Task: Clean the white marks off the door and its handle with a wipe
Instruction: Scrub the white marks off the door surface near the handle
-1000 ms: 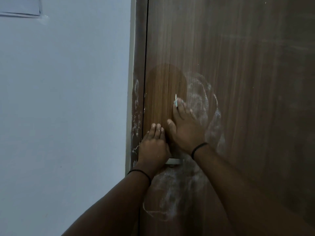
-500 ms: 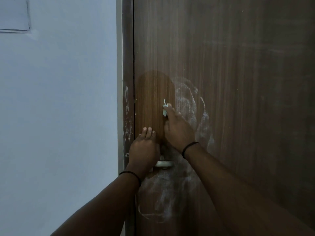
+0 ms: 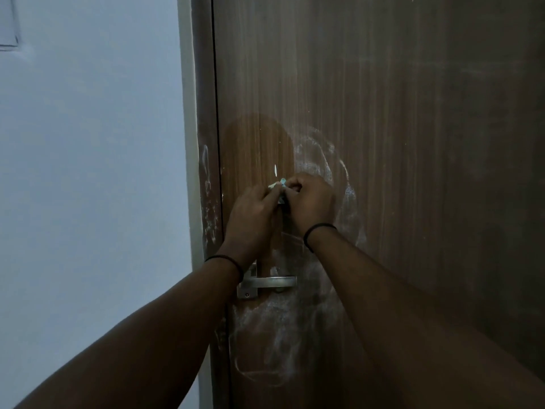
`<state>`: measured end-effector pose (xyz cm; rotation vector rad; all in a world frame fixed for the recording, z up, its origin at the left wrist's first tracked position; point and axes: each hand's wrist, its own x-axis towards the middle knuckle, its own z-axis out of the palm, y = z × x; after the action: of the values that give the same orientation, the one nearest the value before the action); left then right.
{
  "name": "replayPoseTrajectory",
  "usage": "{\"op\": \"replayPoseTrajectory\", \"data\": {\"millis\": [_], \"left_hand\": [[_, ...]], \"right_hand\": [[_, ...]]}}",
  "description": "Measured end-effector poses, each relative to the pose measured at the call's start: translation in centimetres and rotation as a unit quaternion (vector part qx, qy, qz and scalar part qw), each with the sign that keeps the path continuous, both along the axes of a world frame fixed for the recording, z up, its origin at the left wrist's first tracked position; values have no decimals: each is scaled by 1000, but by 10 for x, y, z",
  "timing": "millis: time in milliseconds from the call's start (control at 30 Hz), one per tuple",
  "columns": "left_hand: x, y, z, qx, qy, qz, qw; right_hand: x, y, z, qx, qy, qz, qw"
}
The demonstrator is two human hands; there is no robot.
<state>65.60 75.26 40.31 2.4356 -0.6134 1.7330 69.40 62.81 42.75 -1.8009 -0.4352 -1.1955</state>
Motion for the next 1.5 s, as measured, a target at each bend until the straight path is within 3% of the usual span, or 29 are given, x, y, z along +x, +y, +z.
{"op": "replayPoseTrajectory", "data": {"millis": [300,467,567,633,700,733,833,967,1200,1500], "left_hand": [[15,-14,13,7,-23,48,999],[18,-21,33,-40,-5,61,997],[20,-30,45,-74,7,49,996],[21,-36,51,-91,15,30,995],[22,-40,53,-99,17,15,995],[21,-41,52,-102,11,11,995],[17,-43,50,-115,-3,-5,993],[18,-44,51,-125,17,10,992],[14,-49,44,-94,39,31,994],[7,-54,37,-80,86,61,991]], "right_hand": [[-6,-21,-22,-44,11,49,998],[-47,-36,-92,34,28,71,996],[-76,-35,-172,145,118,97,978],[-80,-37,-219,195,220,138,946],[-78,-35,-241,160,356,232,891],[-79,-31,-244,143,370,237,887],[-93,-14,-211,216,214,164,938],[-82,-13,-135,239,76,183,951],[-67,-20,-84,249,36,199,947],[-69,-30,-121,281,80,192,937]]}}
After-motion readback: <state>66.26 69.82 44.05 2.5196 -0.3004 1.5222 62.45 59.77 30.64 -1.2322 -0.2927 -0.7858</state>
